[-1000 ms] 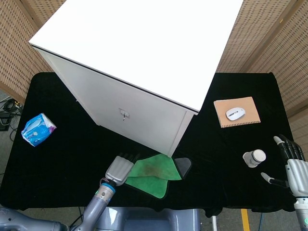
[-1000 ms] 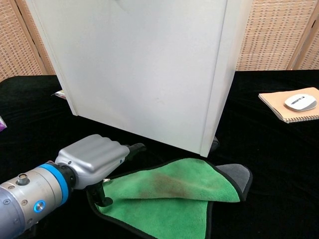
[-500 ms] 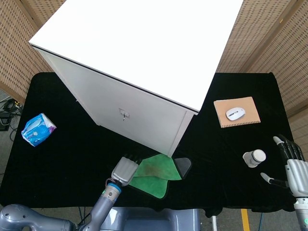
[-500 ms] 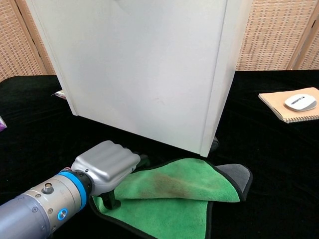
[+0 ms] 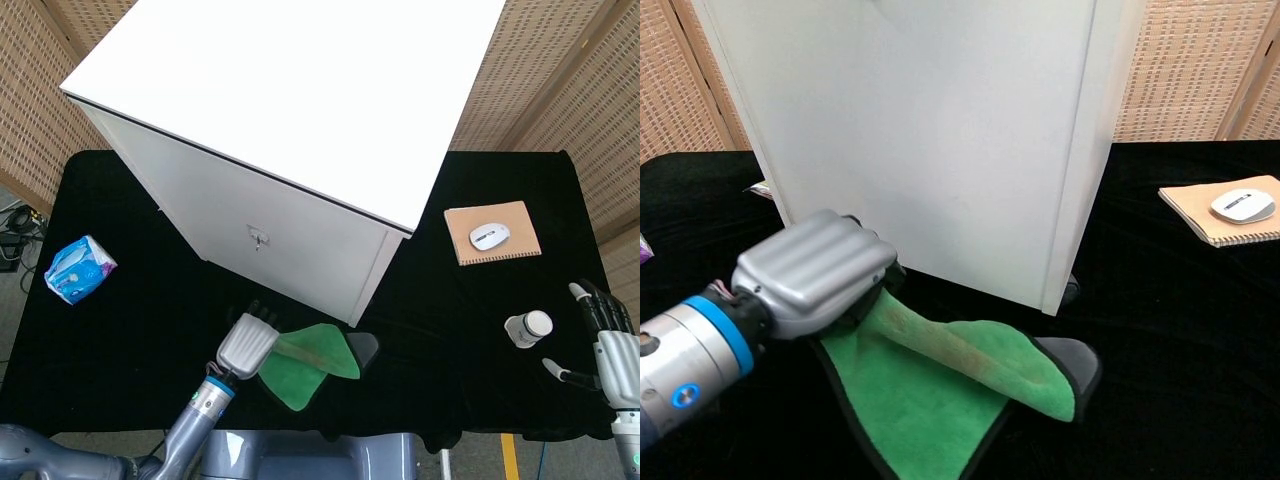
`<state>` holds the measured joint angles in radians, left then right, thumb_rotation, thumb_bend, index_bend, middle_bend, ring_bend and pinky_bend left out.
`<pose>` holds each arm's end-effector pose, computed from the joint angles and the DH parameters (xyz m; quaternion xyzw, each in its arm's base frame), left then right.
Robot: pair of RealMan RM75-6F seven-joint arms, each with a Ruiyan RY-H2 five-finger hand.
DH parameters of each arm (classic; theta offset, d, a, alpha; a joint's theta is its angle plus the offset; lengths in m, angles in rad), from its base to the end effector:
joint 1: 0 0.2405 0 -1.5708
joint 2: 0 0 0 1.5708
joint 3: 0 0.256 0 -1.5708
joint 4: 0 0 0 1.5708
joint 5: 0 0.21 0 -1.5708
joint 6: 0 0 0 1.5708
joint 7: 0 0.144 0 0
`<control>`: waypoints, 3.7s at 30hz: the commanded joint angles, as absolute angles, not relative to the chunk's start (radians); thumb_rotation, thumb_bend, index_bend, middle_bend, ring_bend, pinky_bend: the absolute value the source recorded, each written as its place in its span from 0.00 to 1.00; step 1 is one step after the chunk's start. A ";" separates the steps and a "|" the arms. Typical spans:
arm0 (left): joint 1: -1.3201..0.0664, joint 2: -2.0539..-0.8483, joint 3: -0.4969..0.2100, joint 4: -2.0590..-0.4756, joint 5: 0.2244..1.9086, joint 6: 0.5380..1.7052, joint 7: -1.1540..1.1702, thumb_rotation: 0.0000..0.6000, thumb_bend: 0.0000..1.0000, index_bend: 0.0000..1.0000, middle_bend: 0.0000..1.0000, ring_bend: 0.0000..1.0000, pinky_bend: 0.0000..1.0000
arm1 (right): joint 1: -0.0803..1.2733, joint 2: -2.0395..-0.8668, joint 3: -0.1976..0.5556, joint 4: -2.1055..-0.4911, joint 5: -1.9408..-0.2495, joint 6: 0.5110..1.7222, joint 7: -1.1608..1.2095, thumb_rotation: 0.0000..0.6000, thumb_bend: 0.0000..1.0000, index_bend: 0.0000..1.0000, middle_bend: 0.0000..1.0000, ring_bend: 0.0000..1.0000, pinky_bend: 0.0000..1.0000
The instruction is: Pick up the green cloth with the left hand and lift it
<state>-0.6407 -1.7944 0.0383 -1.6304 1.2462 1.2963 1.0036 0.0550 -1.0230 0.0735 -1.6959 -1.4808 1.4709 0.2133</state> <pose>-0.1048 0.2299 -0.0725 -0.8112 -0.1788 -0.3268 0.4508 -0.3073 -0.1759 0.1840 0.5390 -0.4533 0.4408 0.5566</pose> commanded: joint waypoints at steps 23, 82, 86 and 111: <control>-0.699 -1.404 0.021 -1.594 1.804 1.420 0.489 1.00 0.73 0.71 0.48 0.40 0.30 | 0.056 -1.028 0.076 -1.699 -1.475 1.469 0.196 1.00 0.08 0.00 0.00 0.00 0.00; -0.679 -1.427 -0.106 -1.659 1.831 1.329 0.565 1.00 0.70 0.72 0.48 0.40 0.30 | 0.053 -1.020 0.080 -1.699 -1.473 1.471 0.221 1.00 0.08 0.00 0.00 0.00 0.00; -0.676 -1.426 -0.110 -1.667 1.835 1.330 0.569 1.00 0.70 0.72 0.48 0.40 0.30 | 0.052 -1.020 0.079 -1.701 -1.475 1.474 0.218 1.00 0.08 0.00 0.00 0.00 0.00; -0.645 -1.457 -0.079 -1.635 1.786 1.297 0.583 1.00 0.34 0.55 0.33 0.28 0.19 | 0.052 -1.018 0.079 -1.702 -1.476 1.473 0.224 1.00 0.08 0.00 0.00 0.00 0.00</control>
